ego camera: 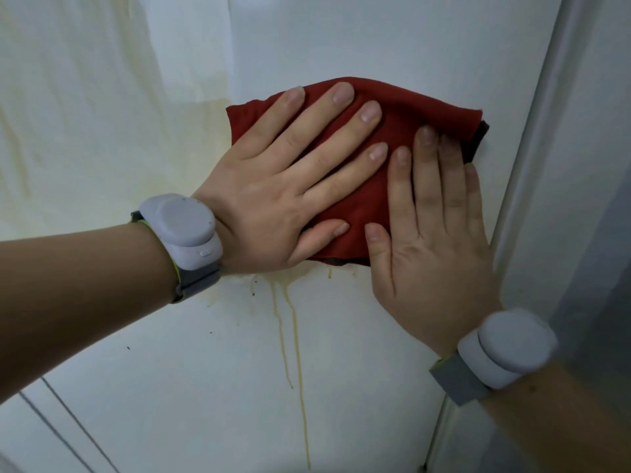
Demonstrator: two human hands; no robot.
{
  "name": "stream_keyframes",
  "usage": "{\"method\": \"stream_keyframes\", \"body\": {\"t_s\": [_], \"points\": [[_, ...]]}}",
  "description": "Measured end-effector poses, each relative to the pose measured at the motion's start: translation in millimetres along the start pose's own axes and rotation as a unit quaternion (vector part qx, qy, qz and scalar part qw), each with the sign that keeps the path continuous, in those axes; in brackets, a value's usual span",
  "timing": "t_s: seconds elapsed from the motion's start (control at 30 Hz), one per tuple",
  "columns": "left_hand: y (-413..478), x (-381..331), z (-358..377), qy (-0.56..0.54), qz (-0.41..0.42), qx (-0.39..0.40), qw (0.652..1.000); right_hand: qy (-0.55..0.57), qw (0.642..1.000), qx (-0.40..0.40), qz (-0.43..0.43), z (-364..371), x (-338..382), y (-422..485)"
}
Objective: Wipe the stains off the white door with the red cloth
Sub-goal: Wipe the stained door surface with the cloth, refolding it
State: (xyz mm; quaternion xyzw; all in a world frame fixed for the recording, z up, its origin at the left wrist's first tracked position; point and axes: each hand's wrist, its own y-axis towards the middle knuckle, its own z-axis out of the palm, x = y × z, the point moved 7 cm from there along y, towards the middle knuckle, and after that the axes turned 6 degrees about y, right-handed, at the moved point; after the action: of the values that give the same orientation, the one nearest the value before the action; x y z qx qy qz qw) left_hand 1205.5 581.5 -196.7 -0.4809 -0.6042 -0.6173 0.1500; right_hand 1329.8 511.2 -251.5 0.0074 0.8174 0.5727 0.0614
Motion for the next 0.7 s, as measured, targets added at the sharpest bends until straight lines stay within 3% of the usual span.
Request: {"method": "stream_keyframes", "body": {"t_s": [0.7], "points": [[-60.9, -63.1, 18.3, -0.005, 0.000, 0.004, 1.000, 0.019, 1.000, 0.020, 0.013, 33.6, 16.6, -81.7]]}}
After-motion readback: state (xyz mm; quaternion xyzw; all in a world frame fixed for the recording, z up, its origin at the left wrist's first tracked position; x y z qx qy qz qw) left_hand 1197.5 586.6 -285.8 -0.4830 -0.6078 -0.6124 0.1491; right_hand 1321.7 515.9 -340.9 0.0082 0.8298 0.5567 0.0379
